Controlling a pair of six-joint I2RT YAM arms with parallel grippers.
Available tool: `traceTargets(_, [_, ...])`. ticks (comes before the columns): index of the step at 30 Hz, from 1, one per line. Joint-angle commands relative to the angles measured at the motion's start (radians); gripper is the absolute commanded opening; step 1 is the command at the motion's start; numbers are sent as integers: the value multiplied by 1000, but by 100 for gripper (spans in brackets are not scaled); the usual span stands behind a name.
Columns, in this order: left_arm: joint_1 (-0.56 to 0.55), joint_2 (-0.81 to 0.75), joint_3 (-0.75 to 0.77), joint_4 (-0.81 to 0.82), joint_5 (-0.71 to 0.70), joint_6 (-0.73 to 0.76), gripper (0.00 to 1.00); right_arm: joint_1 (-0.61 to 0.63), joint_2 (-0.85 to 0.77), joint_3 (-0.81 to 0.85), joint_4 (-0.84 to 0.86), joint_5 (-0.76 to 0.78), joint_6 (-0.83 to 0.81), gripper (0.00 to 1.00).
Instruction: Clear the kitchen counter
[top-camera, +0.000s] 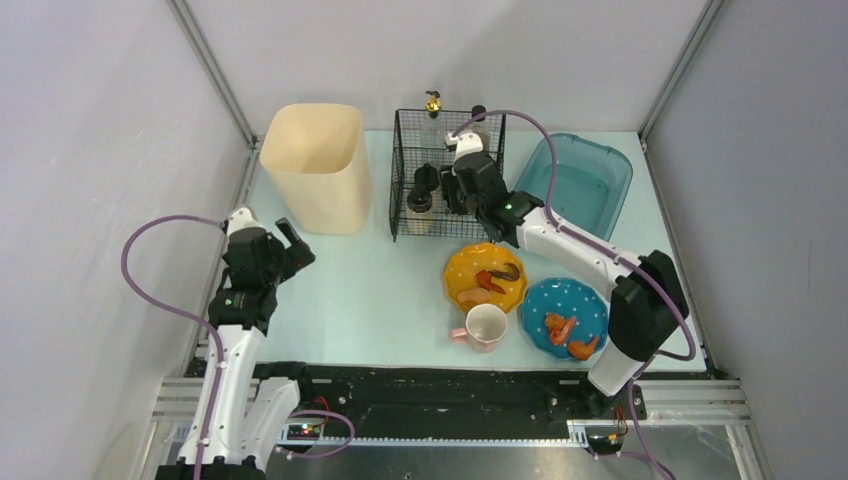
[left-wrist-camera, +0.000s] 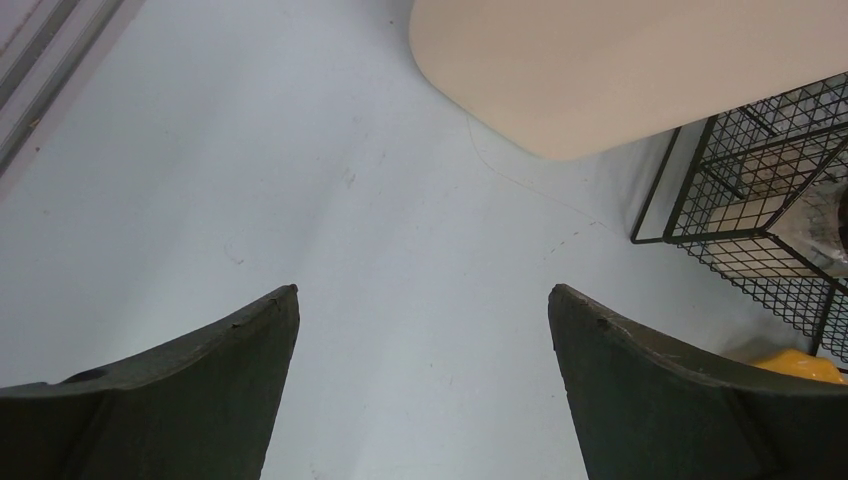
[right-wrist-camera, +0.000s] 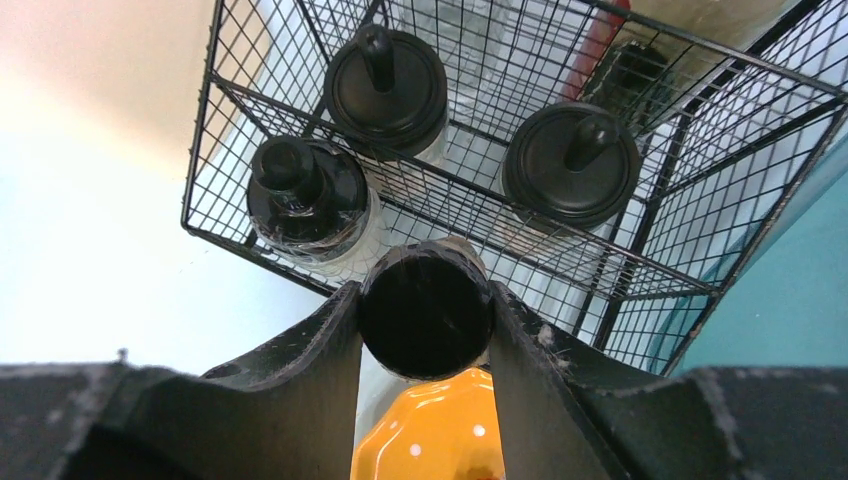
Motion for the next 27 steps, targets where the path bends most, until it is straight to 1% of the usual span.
traceTargets(1, [13, 5, 38, 19, 9, 16, 98, -13, 38, -4, 75, -14, 24, 27])
traceTargets(11, [13, 9, 37, 18, 12, 20, 98, -37, 133, -3, 76, -42, 65, 28])
traceTargets(13, [13, 11, 39, 19, 12, 19, 98, -39, 147, -4, 70, -45, 71, 29])
traceTargets(15, [13, 13, 40, 18, 13, 19, 98, -40, 159, -4, 66, -53, 78, 32])
traceTargets(16, [14, 14, 40, 18, 14, 19, 98, -39, 166, -4, 61, -56, 81, 38])
traceTargets(17, [15, 13, 40, 18, 14, 19, 98, -39, 168, -3, 58, -58, 83, 41])
traceTargets(18, [14, 13, 40, 18, 14, 19, 98, -40, 171, -4, 53, -55, 88, 48])
traceTargets(19, [14, 13, 39, 18, 14, 19, 98, -40, 171, -4, 50, -54, 90, 52])
traceTargets(21, [15, 14, 40, 18, 15, 18, 98, -39, 165, -4, 43, -50, 92, 63])
traceTargets(23, [17, 15, 40, 19, 18, 19, 98, -40, 155, -3, 42, -50, 88, 68])
traceTargets(27, [18, 16, 40, 19, 22, 19, 98, -40, 120, -4, 34, -50, 80, 75])
